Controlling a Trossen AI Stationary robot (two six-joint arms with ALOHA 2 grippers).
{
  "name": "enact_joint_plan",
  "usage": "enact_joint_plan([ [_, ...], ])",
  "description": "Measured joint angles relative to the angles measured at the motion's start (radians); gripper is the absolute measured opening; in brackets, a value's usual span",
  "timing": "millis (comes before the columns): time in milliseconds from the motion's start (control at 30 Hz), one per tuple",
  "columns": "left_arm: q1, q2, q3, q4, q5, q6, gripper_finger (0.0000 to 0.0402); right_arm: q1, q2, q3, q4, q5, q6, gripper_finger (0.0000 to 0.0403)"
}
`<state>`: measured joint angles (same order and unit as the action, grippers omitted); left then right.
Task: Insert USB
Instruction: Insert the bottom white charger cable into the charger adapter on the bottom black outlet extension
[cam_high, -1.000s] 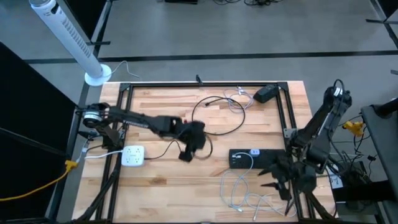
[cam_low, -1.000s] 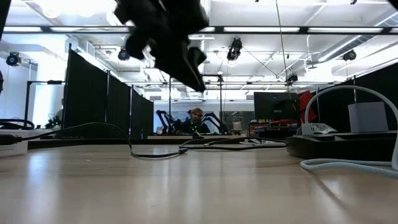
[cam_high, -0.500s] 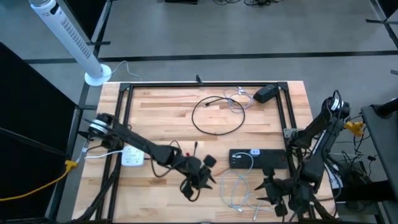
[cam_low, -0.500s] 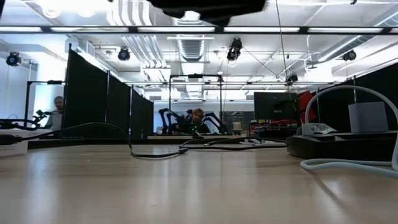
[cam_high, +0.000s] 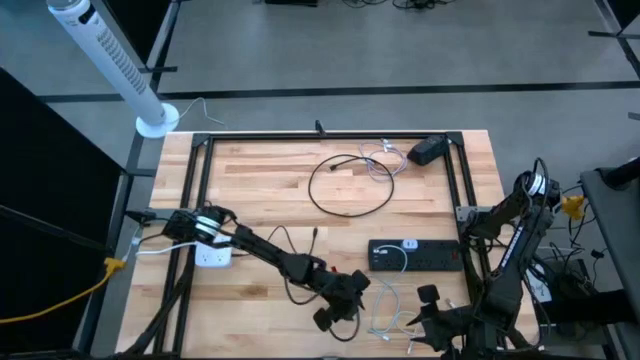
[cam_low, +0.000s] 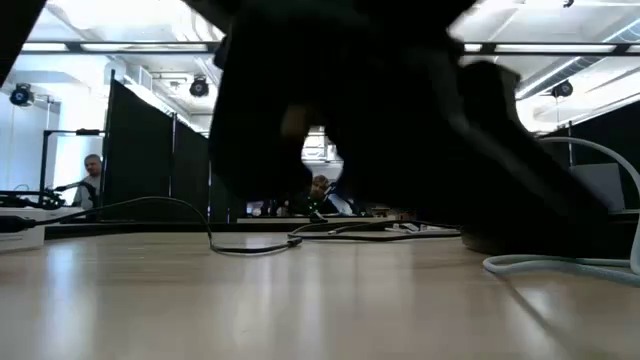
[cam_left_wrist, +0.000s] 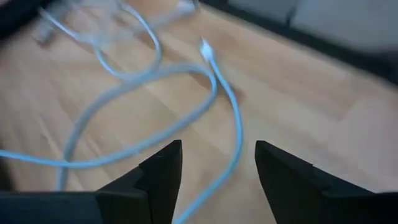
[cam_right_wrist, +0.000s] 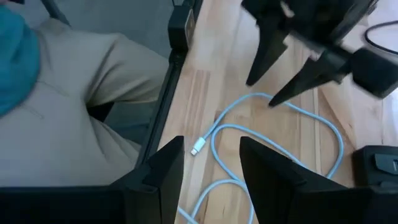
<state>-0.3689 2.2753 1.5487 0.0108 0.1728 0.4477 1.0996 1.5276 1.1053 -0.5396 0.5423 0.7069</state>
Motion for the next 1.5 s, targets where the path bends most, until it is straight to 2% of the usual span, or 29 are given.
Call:
enact_joint_plan([
  [100,0.011,0.042,0.075,-0.138,0.003,0.03,0.0172,0.0,0.0,0.03,-0.026,0.0,0.001,0.0141],
  [200,0.018,0.052,0.113,-0.258,-0.048,0.047,0.0141,0.0,0.0,0.052,-0.053,0.001,0.022,0.0136],
  [300,0.024,0.042,0.115,-0.347,-0.12,0.05,0.0082,0.001,0.0,0.053,-0.064,0.0,0.067,0.0129],
  [400,0.028,0.022,0.114,-0.425,-0.143,0.04,0.0016,0.005,0.0,0.053,-0.107,-0.008,0.159,0.0122],
  [533,0.028,-0.015,0.111,-0.576,-0.215,-0.062,0.0004,0.005,0.022,0.05,-0.189,-0.096,0.325,0.0115],
  [667,0.027,-0.046,0.108,-0.757,-0.294,-0.203,0.0002,-0.001,0.072,0.045,-0.29,-0.24,0.446,0.0114],
  [800,0.028,-0.059,0.105,-0.85,-0.308,-0.278,0.0002,-0.007,0.133,0.043,-0.356,-0.314,0.5,0.0136],
  [1033,0.03,-0.071,0.103,-0.916,-0.311,-0.327,0.0019,-0.007,0.217,0.044,-0.247,-0.318,0.211,0.0193],
  [1233,0.03,-0.082,0.1,-1.04,-0.323,-0.408,0.0059,-0.011,0.28,0.043,-0.247,-0.314,0.073,0.0208],
  [1367,0.031,-0.089,0.1,-1.127,-0.323,-0.465,0.009,-0.014,0.287,0.044,-0.297,-0.326,0.081,0.0202],
  [1500,0.03,-0.096,0.099,-1.163,-0.324,-0.507,0.0114,-0.014,0.257,0.075,-0.448,-0.339,0.232,0.0195],
])
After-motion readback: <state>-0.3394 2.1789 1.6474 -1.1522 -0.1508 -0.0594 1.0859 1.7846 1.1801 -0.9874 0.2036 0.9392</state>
